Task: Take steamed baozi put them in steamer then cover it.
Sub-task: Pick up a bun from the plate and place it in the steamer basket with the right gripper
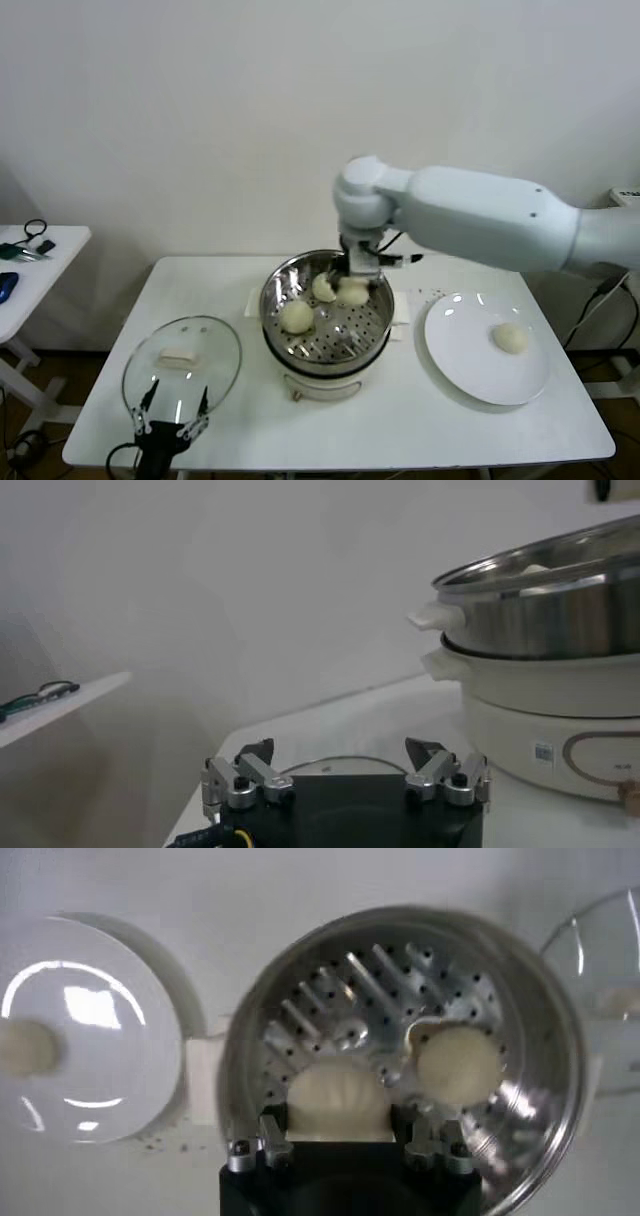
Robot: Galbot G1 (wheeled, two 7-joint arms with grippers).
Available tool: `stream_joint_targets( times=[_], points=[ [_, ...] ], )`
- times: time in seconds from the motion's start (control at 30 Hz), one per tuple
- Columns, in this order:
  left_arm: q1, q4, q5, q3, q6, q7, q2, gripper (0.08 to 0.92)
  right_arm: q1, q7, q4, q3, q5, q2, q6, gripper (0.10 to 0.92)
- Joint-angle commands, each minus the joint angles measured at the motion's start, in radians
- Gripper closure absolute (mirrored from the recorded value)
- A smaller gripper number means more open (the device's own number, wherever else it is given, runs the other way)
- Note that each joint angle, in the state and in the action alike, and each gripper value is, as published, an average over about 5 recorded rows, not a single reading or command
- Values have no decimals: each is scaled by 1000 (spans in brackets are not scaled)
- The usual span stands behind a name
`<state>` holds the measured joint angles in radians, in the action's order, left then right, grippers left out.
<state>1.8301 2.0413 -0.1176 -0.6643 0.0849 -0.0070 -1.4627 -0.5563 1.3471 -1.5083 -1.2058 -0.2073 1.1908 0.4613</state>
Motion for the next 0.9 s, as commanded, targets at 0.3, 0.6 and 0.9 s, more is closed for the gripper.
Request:
stream_joint_targets(
  times=[0.3,0.6,0.9],
  points=[
    [-3,-13,13,2,5,-2,-2,177,128,8,-15,-39,-76,110,25,355],
    [-7,-28,14,-1,5,-2,-1,177,117,14,-46,-48,-76,41,38,355],
    [-19,-30,15,0,-1,-4,-4,177,120,-4,-38,-37,-83,27,43,262]
  ],
)
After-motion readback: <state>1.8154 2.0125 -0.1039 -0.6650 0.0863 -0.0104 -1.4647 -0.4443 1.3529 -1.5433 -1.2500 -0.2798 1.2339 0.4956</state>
